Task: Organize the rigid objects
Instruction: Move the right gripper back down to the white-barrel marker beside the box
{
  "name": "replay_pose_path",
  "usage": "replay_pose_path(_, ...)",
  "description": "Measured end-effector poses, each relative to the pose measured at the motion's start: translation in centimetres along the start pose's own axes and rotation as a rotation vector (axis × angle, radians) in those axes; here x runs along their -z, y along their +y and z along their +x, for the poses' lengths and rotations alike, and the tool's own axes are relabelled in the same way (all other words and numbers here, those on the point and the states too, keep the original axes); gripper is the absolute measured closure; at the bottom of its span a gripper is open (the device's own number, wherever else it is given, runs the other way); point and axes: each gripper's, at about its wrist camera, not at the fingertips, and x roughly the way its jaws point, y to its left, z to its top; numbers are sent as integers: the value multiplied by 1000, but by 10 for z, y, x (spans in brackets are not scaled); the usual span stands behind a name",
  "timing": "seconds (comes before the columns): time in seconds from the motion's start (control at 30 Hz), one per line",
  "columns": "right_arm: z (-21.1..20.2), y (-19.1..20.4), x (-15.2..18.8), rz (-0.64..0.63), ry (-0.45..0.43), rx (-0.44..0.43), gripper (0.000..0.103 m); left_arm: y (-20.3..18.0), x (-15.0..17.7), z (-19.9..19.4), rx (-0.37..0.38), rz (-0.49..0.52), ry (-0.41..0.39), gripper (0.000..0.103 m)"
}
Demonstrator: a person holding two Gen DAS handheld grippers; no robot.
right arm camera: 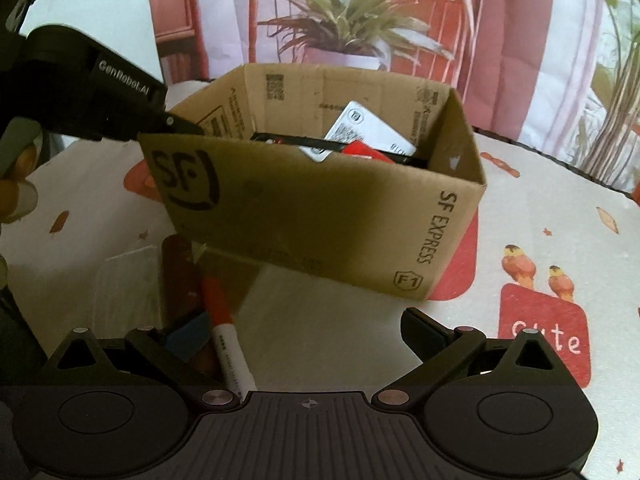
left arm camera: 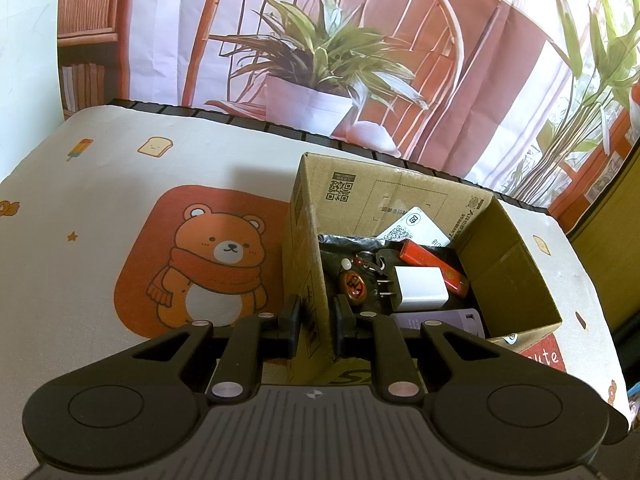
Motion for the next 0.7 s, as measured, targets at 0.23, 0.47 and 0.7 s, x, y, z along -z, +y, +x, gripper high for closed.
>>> replay_pose_path(0.23, 4, -3, 2, 1, 43, 9, 4, 0, 0, 0, 0, 0, 0, 85)
replay_pose_path(0.47, 10, 0, 8, -21, 92, -4, 16, 0, 0, 0, 0, 0, 0, 85)
replay_pose_path(0.7, 9, 0, 9, -31, 91, 0, 31, 0, 0, 0, 0, 0, 0, 85)
